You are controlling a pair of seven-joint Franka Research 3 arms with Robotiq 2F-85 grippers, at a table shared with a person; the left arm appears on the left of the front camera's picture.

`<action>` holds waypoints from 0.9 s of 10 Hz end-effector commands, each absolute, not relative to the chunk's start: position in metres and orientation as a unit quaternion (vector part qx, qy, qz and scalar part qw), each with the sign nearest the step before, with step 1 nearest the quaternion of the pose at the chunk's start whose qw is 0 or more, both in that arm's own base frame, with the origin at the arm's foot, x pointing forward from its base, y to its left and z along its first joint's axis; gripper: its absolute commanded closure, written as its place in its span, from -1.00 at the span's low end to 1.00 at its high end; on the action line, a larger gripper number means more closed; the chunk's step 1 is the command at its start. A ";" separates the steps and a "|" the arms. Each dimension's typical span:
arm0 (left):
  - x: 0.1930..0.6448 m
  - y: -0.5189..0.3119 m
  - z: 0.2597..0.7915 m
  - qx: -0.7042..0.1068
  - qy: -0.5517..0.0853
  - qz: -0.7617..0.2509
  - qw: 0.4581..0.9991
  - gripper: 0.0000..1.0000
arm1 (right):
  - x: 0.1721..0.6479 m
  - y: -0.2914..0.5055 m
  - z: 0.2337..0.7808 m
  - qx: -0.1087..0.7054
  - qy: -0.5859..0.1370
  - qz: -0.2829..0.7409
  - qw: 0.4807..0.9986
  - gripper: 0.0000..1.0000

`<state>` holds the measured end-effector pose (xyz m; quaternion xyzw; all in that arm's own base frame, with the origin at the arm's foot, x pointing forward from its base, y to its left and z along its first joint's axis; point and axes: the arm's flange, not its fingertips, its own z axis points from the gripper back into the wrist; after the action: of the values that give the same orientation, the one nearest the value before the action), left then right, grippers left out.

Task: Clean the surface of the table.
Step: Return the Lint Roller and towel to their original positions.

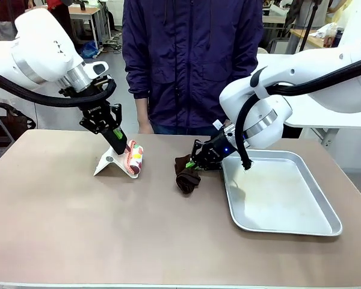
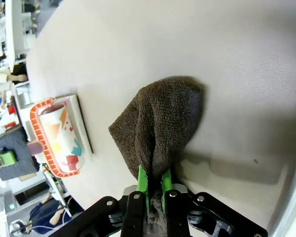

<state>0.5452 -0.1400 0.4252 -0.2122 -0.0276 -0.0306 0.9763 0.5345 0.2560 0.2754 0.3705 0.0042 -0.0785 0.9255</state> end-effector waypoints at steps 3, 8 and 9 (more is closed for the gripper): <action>0.550 -0.140 0.425 -0.190 -0.016 -0.019 0.981 0.56 | 0.540 0.260 0.264 0.361 0.000 -0.085 0.929 0.75; 0.553 -0.137 0.421 -0.192 -0.003 -0.021 0.981 -1.00 | 0.540 0.256 0.262 0.357 0.001 -0.086 0.930 -0.68; 0.554 -0.136 0.421 -0.194 -0.005 -0.020 0.981 -1.00 | 0.540 0.256 0.262 0.357 0.000 -0.084 0.930 -1.00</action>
<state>0.5484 -0.1362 0.4148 -0.2008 -0.0103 -0.0260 0.9792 0.5362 0.2552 0.2683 0.3693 0.0078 -0.0820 0.9257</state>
